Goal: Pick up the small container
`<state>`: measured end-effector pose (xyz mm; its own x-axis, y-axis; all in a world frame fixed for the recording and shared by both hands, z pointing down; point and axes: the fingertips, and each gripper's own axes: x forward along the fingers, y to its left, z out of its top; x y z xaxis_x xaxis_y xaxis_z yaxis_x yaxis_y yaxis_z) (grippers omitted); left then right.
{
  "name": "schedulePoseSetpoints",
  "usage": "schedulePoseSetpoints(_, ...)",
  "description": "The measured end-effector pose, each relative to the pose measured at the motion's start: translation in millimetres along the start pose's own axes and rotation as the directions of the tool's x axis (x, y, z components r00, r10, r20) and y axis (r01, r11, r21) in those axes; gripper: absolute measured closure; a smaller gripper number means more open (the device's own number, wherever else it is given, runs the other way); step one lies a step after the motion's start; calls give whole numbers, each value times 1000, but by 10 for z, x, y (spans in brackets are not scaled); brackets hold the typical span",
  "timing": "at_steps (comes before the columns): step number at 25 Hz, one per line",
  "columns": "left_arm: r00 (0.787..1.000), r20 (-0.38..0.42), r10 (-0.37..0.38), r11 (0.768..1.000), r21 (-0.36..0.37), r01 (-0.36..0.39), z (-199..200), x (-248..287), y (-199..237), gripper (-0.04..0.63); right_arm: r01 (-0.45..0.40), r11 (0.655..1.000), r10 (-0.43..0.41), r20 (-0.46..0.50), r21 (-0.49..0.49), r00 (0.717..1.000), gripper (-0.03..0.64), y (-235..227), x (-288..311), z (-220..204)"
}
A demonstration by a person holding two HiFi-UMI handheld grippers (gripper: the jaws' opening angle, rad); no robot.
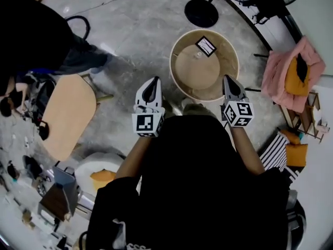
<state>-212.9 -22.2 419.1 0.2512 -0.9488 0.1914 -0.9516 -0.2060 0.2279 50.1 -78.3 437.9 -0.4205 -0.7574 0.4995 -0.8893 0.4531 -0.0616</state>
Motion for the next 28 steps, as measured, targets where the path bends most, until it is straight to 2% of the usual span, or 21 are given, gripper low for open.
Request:
schedulePoseSetpoints(4,995,-59,-85,996,-46,82,-166,178,-11,575,31,980,-38,29,196,999,595,-20,-52,152)
schedulePoseSetpoints(6,986,-97,-137,989,-66,131,-287,292,-54,575,46,971,-58,41,235,998,595,-13,-107,214)
schedulePoseSetpoints(9,972,-125,-201,979,-72,193,-414,385,-38,575,74,981,-84,49,178,995,595,89,-231,252)
schedulePoseSetpoints(12,962,-138,-234,972,-62,228,-461,524,-109,575,100,984,-107,41,147,993,595,-4,-355,207)
schedulePoseSetpoints(16,950,-175,-257,966,-47,253,-577,738,-353,574,102,983,-111,52,154,992,595,-264,-524,145)
schedulePoseSetpoints(19,945,-213,-249,967,-2,255,-755,923,-562,574,103,986,-112,65,128,992,595,-525,-551,67)
schedulePoseSetpoints(21,943,-227,-244,967,15,254,-886,1063,-705,574,87,988,-96,68,124,993,595,-698,-524,5)
schedulePoseSetpoints(24,940,-251,-233,971,-14,237,-1082,1215,-874,574,32,989,-41,65,141,997,595,-853,-500,-47)
schedulePoseSetpoints(28,934,-305,-186,980,6,198,-1385,1403,-1065,574,-53,994,49,50,93,998,595,-950,-476,-127)
